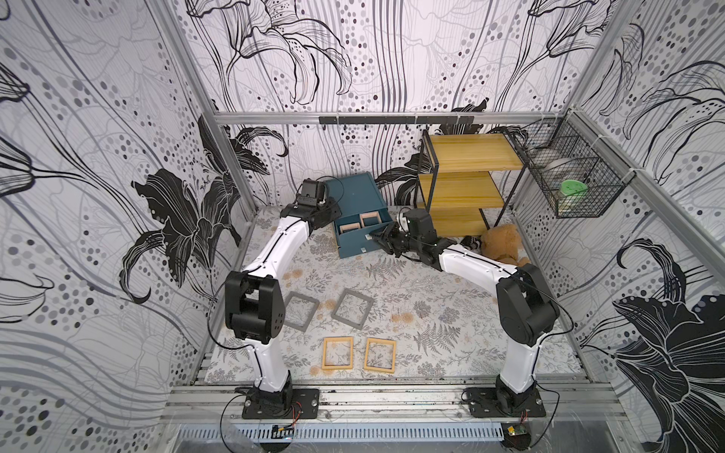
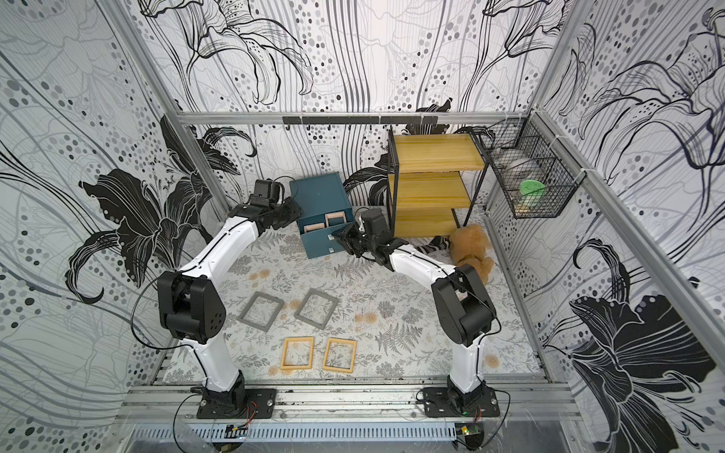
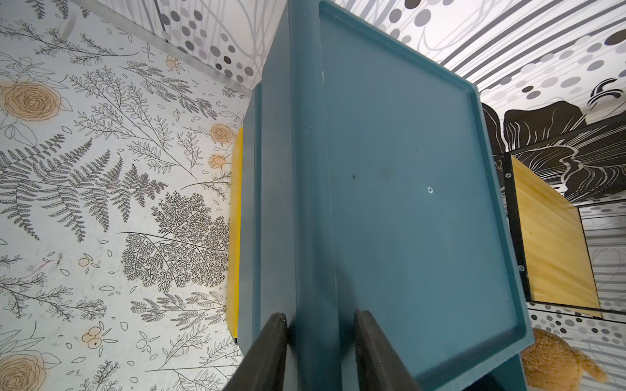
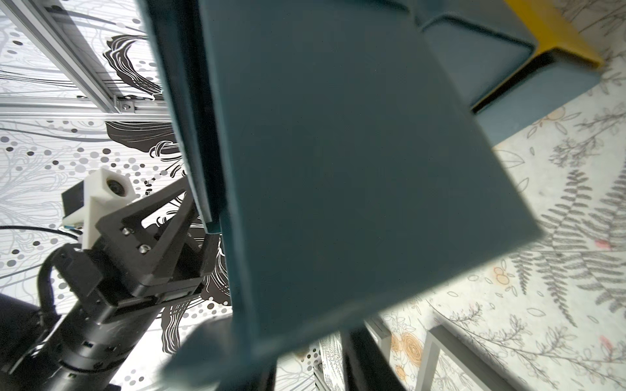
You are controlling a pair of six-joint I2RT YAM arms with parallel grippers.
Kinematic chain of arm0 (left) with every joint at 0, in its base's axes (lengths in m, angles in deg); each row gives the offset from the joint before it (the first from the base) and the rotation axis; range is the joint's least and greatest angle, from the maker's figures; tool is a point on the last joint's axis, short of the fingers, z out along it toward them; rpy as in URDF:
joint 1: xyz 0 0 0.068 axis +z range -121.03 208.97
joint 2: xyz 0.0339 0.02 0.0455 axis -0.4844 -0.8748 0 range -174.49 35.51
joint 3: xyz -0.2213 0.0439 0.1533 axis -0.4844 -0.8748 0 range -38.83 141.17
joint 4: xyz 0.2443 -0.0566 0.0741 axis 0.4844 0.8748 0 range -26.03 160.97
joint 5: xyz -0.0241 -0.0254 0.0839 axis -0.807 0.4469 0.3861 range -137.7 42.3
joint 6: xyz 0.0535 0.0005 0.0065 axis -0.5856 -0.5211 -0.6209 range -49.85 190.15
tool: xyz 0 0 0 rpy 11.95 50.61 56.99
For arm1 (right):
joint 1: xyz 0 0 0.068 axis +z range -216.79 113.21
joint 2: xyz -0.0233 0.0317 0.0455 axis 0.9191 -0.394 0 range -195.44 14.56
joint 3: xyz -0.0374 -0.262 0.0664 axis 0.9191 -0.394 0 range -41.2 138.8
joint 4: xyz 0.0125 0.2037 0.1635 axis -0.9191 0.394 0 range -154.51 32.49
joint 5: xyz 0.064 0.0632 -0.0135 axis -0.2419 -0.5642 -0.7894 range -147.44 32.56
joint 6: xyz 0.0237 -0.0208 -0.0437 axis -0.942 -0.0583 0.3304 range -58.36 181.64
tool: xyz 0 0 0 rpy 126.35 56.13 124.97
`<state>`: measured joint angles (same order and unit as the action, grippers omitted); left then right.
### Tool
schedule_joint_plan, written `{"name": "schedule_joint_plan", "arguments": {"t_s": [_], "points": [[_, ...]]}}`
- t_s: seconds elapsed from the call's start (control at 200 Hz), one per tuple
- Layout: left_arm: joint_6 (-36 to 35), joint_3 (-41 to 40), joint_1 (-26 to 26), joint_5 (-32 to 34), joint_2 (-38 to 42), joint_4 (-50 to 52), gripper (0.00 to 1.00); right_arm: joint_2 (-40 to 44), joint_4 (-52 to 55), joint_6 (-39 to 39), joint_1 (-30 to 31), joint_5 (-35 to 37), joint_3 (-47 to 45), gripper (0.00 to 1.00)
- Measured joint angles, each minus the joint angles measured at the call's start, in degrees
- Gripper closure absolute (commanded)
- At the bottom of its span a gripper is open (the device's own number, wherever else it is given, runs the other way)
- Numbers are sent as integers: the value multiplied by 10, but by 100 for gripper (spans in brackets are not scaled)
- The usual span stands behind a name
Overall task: Place the brooch boxes into the drawer by color
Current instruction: Close the drawer in the storage box.
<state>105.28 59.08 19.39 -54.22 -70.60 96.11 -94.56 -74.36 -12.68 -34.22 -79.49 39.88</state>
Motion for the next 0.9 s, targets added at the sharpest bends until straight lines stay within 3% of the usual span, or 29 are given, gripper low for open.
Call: {"name": "schedule_joint_plan", "arguments": {"t_s": [0.901], "points": [[2,0,-1,-1,0,-1,63,-118,19,2,-12,19,174,66]]}}
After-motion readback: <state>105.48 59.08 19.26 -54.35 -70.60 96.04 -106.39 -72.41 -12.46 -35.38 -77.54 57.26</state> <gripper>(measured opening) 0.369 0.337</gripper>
